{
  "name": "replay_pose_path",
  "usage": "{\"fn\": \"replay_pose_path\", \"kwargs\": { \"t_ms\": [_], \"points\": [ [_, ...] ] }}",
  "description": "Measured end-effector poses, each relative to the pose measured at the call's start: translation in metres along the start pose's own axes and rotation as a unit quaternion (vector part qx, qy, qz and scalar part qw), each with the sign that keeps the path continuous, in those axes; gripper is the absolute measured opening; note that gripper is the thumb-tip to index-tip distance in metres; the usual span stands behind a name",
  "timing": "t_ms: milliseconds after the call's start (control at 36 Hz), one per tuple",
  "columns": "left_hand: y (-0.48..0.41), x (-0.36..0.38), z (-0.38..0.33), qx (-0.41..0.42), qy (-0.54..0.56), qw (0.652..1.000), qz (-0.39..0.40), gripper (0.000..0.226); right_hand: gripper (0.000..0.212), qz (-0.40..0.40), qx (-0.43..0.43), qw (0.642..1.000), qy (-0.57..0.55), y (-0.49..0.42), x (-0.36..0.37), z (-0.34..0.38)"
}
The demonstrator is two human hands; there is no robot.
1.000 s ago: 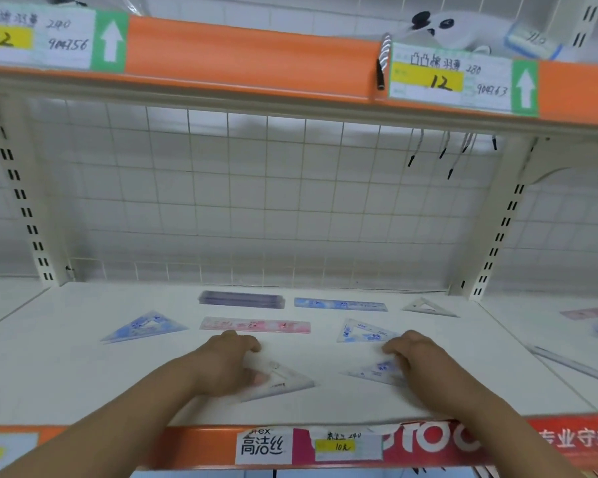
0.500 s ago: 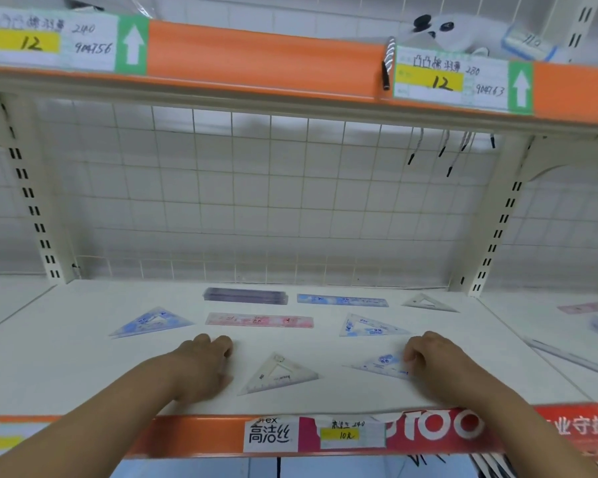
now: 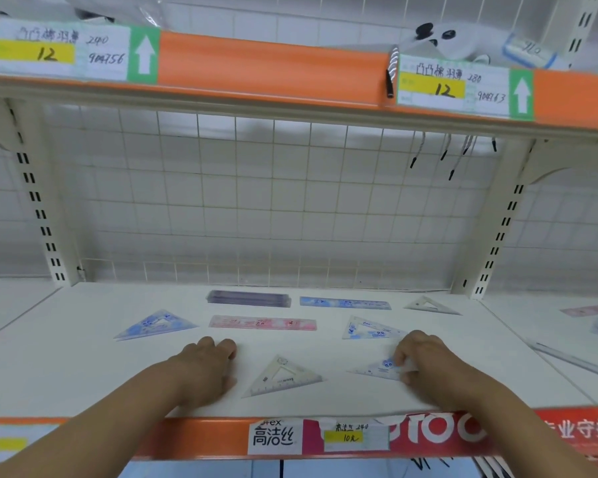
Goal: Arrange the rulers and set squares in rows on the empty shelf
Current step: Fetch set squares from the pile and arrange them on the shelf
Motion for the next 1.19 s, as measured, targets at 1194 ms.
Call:
{"fn": "replay_pose_path", "kwargs": {
  "t_ms": [1194],
  "points": [
    [-0.006,0.001,0.000,-0.015,0.012,1.000,0.007,0.042,0.068,-0.202,0.132,0.668,-0.704,-0.043,-0.014,0.018]
  ]
}}
Point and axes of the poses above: each hand's wrist, its own y-axis away from the middle knuckle, its own x-axis out of the palm, z = x × y, the point moved 1 cm from there along -y, towards the middle knuckle, and after that the axes turned 11 degrees about z, right-handed, at the moved point
